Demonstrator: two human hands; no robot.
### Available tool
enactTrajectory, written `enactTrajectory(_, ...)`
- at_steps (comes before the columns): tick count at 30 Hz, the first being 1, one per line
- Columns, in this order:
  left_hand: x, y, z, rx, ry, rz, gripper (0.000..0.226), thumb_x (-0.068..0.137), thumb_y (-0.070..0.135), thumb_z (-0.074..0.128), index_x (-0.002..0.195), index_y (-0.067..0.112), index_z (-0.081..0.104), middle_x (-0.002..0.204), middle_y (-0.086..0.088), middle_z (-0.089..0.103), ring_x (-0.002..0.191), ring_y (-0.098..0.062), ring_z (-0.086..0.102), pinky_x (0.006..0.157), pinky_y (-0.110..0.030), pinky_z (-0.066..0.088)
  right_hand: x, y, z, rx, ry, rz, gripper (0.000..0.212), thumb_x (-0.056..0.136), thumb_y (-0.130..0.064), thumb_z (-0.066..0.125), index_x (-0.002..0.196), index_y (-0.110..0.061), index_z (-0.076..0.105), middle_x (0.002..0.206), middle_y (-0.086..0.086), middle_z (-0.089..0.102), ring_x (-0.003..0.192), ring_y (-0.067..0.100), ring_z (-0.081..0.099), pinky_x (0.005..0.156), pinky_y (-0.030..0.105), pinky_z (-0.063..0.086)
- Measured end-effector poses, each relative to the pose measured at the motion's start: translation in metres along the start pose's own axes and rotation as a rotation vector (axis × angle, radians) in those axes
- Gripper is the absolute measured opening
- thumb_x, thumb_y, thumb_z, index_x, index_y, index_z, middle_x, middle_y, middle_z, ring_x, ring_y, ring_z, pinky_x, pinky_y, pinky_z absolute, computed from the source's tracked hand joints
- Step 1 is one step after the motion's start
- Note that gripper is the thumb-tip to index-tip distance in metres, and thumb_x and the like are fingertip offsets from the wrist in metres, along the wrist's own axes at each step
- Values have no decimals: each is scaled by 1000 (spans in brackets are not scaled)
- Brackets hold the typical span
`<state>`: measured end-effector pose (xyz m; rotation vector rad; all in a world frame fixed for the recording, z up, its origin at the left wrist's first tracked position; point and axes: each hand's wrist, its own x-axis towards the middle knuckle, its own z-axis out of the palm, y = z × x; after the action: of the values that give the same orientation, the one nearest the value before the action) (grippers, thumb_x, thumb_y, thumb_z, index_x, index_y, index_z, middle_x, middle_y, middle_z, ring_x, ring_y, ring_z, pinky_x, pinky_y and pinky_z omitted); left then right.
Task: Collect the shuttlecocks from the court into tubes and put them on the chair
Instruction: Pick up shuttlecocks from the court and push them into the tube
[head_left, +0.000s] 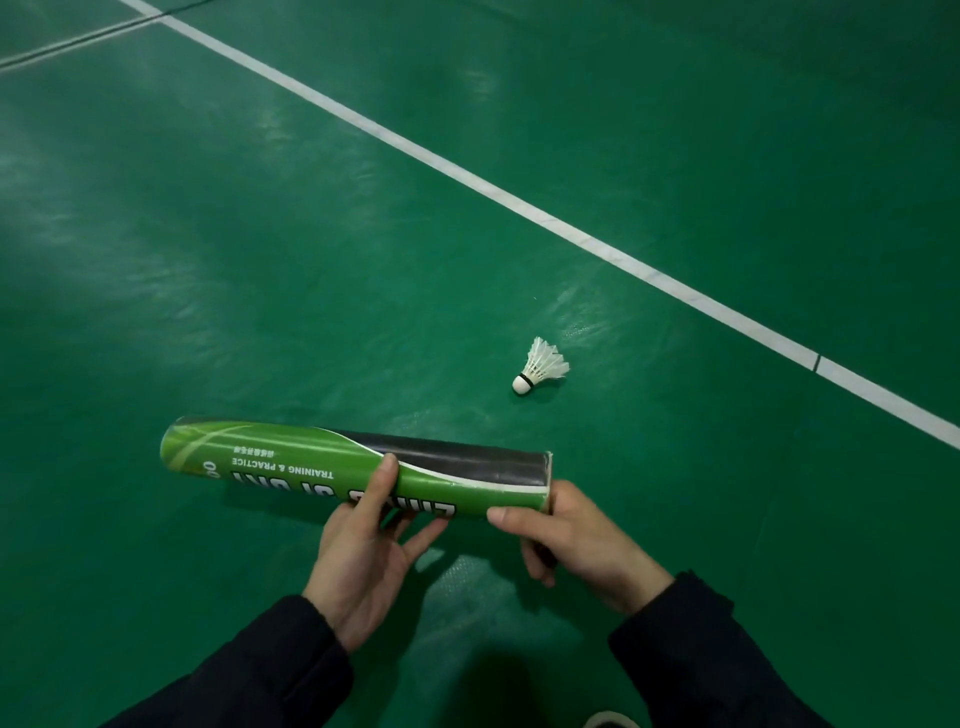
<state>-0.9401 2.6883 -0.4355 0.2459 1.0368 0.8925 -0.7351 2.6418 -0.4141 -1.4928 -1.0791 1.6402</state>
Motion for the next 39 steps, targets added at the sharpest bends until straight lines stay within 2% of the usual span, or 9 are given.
enactTrajectory(3, 6, 7, 2, -33, 3, 24, 39, 92, 33, 67, 125, 11, 66, 122, -10, 74, 113, -24, 72, 83, -44, 63, 5, -1, 5, 122, 220, -85, 33, 88, -11, 76, 118, -22, 69, 96, -3, 76, 56, 5, 59, 48, 18, 43)
enactTrajectory(6, 12, 8, -1, -37, 30, 30, 46, 93, 36, 67, 132, 11, 63, 126, -9, 73, 114, -23, 71, 82, -43, 63, 10, -1, 11, 216, 192, -98, 27, 93, -3, 67, 119, -12, 69, 84, -6, 71, 46, 1, 54, 44, 11, 39)
enactTrajectory(10, 17, 0, -12, -71, 82, -30, 47, 95, 37, 67, 135, 12, 62, 133, -10, 70, 122, -28, 66, 77, -41, 64, 20, -10, -11, 25, -126, -8, 25, 100, -25, 62, 119, -10, 65, 73, -14, 71, 39, 5, 51, 37, 17, 30)
enactTrajectory(13, 22, 6, -24, -112, 155, -43, 44, 94, 36, 69, 131, 12, 63, 137, -12, 67, 127, -32, 61, 76, -43, 65, 48, -18, -38, 62, 114, 22, 47, 93, -47, 65, 108, -3, 68, 103, 5, 76, 47, 12, 53, 41, 19, 38)
enactTrajectory(16, 23, 13, -38, -74, 177, -27, 49, 90, 38, 73, 130, 11, 63, 143, -14, 62, 131, -33, 57, 78, -43, 64, 100, -10, -65, -100, 592, -8, 37, 98, -30, 65, 133, -20, 60, 138, 1, 62, 89, 15, 67, 75, 30, 58)
enactTrajectory(19, 16, 15, -45, -36, 161, -34, 59, 88, 39, 75, 137, 9, 59, 147, -16, 57, 133, -34, 55, 85, -47, 62, 148, 10, -83, -322, 593, 37, 80, 92, -23, 72, 158, -24, 26, 160, 2, 38, 142, 22, 44, 117, 45, 37)
enactTrajectory(30, 7, 34, -53, -49, 203, 7, 64, 87, 38, 75, 139, 6, 55, 145, -16, 58, 132, -34, 55, 82, -45, 63, 18, 16, 4, 4, 459, -114, 8, 90, -11, 74, 96, -17, 75, 83, -2, 69, 74, 8, 58, 69, 24, 50)
enactTrajectory(34, -4, 19, -21, 111, 62, -45, 55, 92, 36, 71, 135, 4, 59, 132, -14, 69, 125, -30, 63, 82, -43, 63, -37, 16, 27, -262, 215, 33, 39, 91, 6, 56, 115, -23, 69, 72, 4, 70, 63, 5, 62, 65, 29, 51)
enactTrajectory(39, -35, -38, 42, 292, -278, -248, 48, 93, 37, 68, 134, 13, 61, 133, -7, 70, 124, -24, 67, 83, -41, 62, -151, 17, 31, 249, 480, 155, 34, 96, 5, 53, 127, -6, 59, 56, 2, 49, 45, 14, 41, 45, 28, 45)
